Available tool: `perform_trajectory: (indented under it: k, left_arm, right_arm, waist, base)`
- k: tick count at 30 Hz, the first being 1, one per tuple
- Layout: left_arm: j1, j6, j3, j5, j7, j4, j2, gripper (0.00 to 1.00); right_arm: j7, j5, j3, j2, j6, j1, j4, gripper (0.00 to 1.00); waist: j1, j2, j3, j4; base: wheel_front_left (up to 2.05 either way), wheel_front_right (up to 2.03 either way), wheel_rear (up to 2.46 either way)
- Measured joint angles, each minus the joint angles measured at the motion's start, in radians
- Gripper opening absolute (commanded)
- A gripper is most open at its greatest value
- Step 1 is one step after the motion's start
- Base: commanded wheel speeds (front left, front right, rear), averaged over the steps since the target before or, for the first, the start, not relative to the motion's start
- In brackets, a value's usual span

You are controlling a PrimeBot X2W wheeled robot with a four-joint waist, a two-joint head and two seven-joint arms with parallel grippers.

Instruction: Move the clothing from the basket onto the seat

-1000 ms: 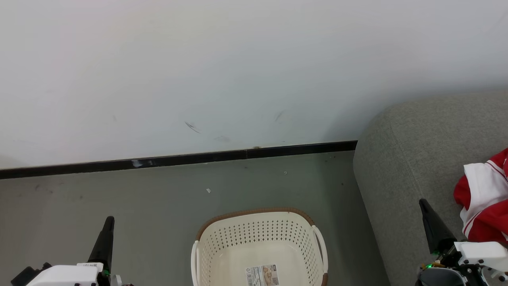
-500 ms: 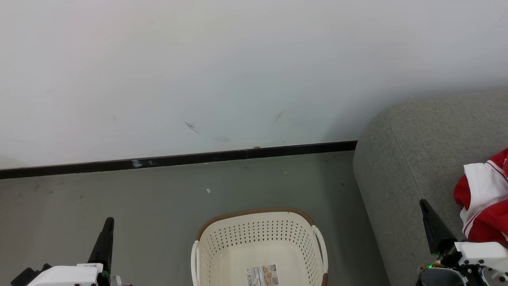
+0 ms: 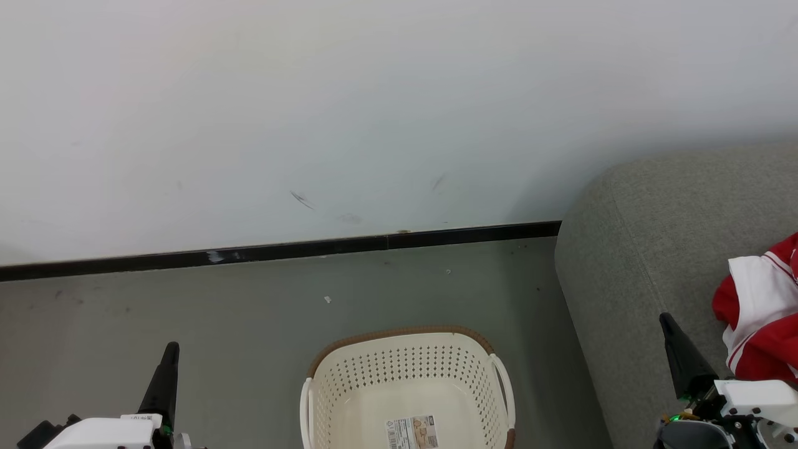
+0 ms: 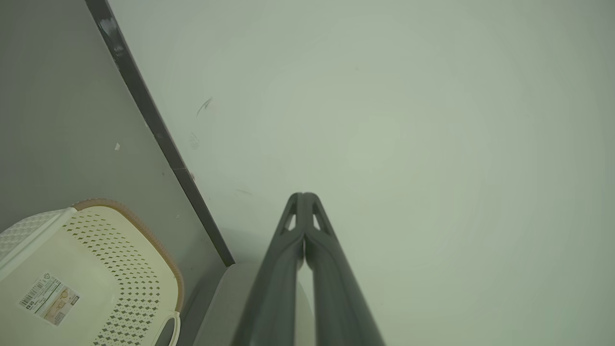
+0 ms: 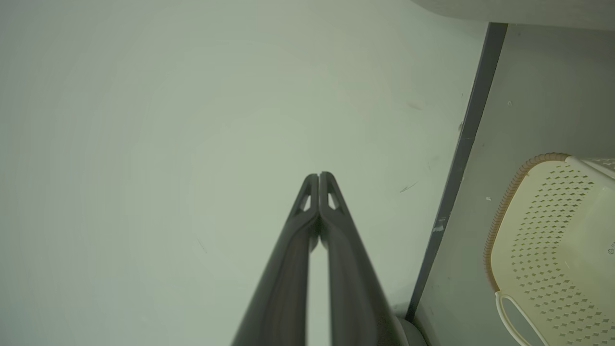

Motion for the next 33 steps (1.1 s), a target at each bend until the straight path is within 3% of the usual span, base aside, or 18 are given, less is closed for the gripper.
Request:
perform_trajectory:
  k: [33]
  left_arm:
    - [0.000, -0.007, 0.001, 0.000, 0.000, 0.006, 0.000, 0.00]
  right_arm:
    - [0.000, 0.000, -0.011, 0.001, 0.000, 0.000, 0.002, 0.00]
  waist:
    - [-0.0001, 0.0000, 0.000, 0.000]
  base:
    - [0.00, 0.00, 0.00]
